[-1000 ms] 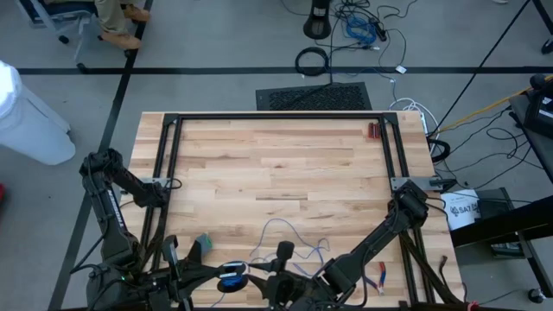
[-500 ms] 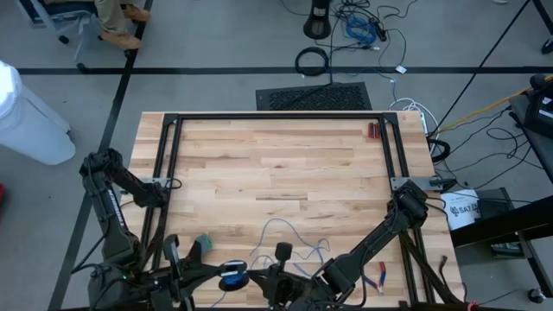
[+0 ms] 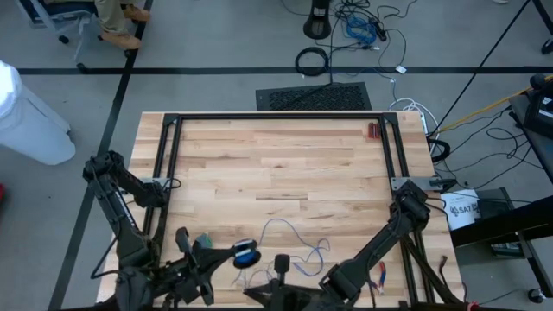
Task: Coil cords
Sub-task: Uncoil the blue wire from the black spool
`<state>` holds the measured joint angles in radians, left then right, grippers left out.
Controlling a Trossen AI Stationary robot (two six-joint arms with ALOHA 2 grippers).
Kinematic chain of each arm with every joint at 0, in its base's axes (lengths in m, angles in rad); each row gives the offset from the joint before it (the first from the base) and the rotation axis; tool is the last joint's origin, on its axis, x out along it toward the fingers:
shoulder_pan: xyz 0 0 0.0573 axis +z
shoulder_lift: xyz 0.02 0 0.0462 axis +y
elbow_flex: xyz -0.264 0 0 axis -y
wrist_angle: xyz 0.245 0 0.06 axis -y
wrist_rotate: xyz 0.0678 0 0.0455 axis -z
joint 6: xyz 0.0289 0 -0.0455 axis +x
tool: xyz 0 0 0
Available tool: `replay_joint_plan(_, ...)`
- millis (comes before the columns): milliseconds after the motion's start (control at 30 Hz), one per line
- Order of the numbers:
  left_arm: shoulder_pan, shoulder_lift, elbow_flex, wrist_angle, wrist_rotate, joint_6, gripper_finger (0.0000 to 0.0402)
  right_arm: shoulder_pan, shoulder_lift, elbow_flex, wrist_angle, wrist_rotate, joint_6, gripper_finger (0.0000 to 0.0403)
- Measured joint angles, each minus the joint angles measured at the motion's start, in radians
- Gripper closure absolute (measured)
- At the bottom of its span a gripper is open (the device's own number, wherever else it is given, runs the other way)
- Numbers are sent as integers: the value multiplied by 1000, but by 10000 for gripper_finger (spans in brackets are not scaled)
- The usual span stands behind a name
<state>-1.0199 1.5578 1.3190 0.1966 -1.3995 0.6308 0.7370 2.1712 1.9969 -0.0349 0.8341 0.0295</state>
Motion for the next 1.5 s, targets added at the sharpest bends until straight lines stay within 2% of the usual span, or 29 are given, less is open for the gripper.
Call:
replay_joint_plan(133,0,0,0,-26,-51,-5,401,28,-4,55,6,2,-30,403)
replay_joint_plan(333,-1,-1,0,-27,-58,3,401,75,-4,115,3,33,-108,403)
replay_joint_plan(500,-7,-1,0,-31,-59,6,401,117,-4,135,-4,170,-210,403)
replay_joint_plan(700,-32,-1,0,-35,-50,38,401,157,-4,138,-2,398,-341,403)
replay_joint_plan(800,-51,-1,0,-35,-18,70,401,170,-4,138,0,501,-389,403)
replay_joint_plan(933,-77,-1,0,-27,73,108,401,175,-4,138,-10,576,-418,403)
replay_joint_plan(1067,-100,-2,0,-19,140,135,401,175,-4,138,-74,582,-396,403)
replay_joint_plan(1233,-125,-2,16,-19,197,143,401,162,-4,138,-196,583,-289,403)
replay_joint_plan(1400,-142,-2,29,-15,251,143,401,139,-4,138,-355,572,-129,403)
replay_joint_plan(1500,-141,-2,29,27,259,156,401,117,-4,138,-468,512,0,403)
